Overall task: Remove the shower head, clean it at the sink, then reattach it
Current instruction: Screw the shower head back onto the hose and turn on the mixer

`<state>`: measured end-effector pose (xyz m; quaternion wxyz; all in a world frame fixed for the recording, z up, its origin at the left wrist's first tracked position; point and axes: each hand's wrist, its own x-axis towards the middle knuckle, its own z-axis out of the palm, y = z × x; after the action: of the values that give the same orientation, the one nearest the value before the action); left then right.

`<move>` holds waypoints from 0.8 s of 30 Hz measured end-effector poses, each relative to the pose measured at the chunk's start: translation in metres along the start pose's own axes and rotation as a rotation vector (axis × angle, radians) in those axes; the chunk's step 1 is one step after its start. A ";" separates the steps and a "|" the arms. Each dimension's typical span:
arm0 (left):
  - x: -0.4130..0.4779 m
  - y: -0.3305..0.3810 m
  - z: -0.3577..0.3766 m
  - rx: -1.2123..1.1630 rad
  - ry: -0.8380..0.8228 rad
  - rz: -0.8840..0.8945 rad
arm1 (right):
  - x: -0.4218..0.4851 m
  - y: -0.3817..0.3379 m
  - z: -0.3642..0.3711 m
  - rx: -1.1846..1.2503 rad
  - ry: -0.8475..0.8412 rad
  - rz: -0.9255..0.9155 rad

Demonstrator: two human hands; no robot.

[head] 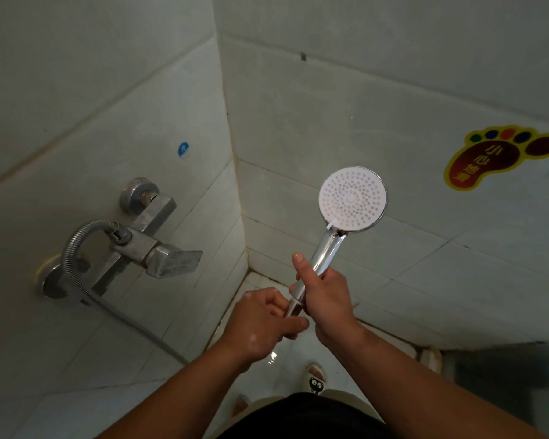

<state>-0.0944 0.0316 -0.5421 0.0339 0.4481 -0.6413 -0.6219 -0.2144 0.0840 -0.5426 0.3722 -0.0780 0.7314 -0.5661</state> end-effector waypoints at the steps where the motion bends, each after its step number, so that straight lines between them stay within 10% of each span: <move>1: -0.001 0.000 0.003 0.006 0.021 0.000 | 0.000 0.000 0.000 -0.006 -0.008 -0.013; 9: 0.002 0.010 -0.015 -0.401 -0.493 -0.265 | 0.000 -0.007 0.000 0.006 -0.039 0.012; 19: 0.015 0.014 -0.019 0.037 -0.165 -0.064 | 0.000 -0.004 0.006 -0.015 -0.085 -0.047; 24: 0.018 0.016 -0.012 -0.045 -0.435 -0.215 | -0.002 -0.007 0.009 0.029 -0.127 -0.020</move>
<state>-0.1068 0.0088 -0.5349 -0.1616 0.3686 -0.5681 -0.7178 -0.2097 0.0760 -0.5362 0.4134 -0.1155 0.6971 -0.5742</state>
